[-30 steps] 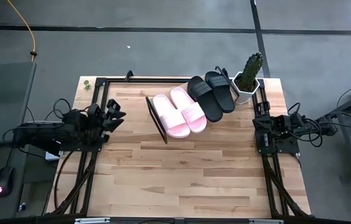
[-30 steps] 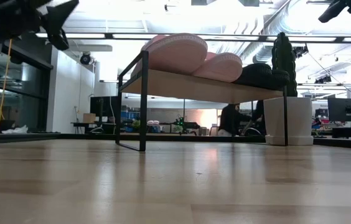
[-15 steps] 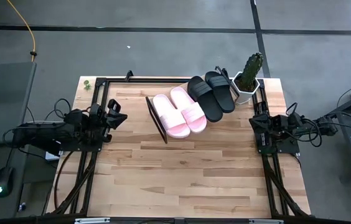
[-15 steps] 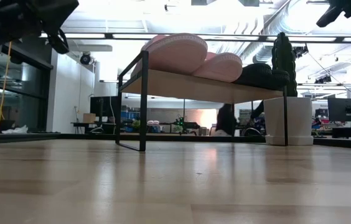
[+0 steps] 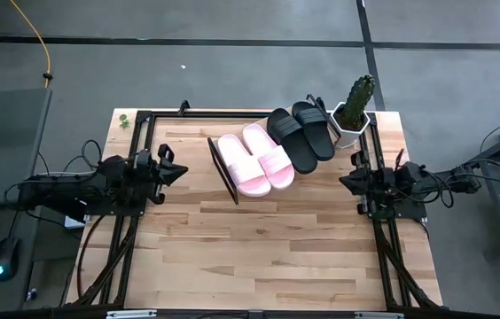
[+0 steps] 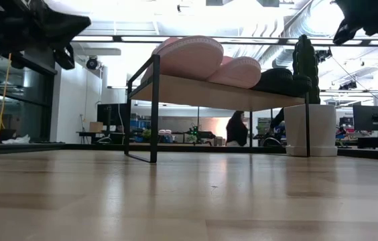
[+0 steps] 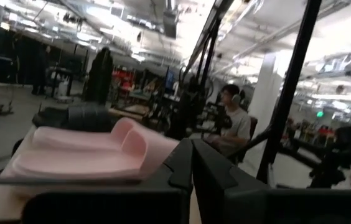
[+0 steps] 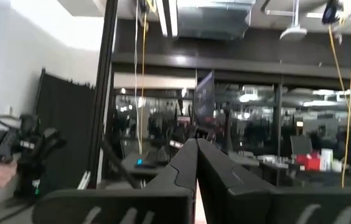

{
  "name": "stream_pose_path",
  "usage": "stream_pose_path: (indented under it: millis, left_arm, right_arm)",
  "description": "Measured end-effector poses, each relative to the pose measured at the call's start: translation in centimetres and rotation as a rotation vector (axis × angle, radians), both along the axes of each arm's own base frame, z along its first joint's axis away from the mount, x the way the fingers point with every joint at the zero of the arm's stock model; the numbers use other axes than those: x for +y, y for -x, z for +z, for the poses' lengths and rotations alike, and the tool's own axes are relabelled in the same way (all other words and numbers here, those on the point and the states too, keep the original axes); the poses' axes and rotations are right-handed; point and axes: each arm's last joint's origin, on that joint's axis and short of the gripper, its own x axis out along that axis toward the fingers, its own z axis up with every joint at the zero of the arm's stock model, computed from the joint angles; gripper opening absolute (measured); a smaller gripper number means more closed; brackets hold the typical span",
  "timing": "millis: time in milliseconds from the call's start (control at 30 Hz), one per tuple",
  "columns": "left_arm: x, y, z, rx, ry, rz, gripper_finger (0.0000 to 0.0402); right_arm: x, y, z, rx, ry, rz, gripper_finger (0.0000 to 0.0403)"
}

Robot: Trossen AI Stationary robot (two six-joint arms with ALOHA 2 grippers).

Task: Pick and place slides into the shelf
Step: Return to Home Position

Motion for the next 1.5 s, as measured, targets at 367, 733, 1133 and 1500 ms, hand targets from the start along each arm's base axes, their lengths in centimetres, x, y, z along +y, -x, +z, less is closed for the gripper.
stream_pose_path:
  millis: [367, 733, 1133, 1500]
  left_arm:
    - [0.1, -0.2, -1.2, 0.137, -0.032, 0.037, 0.0001]
    - [0.1, -0.3, -2.1, 0.238, -0.064, 0.042, 0.0]
    - [0.3, -0.2, -3.3, 0.366, -0.044, 0.084, 0.0]
    - [0.3, -0.2, -3.6, 0.395, -0.051, 0.113, 0.0]
  right_arm:
    - [0.0, -0.7, -1.9, 0.213, 0.009, -0.05, 0.0]
    - [0.0, -0.9, -2.9, 0.313, 0.029, -0.044, 0.0]
    - [-0.1, -0.9, -4.1, 0.441, -0.001, -0.075, 0.0]
    - [-0.1, -1.0, -4.2, 0.451, 0.006, -0.071, 0.0]
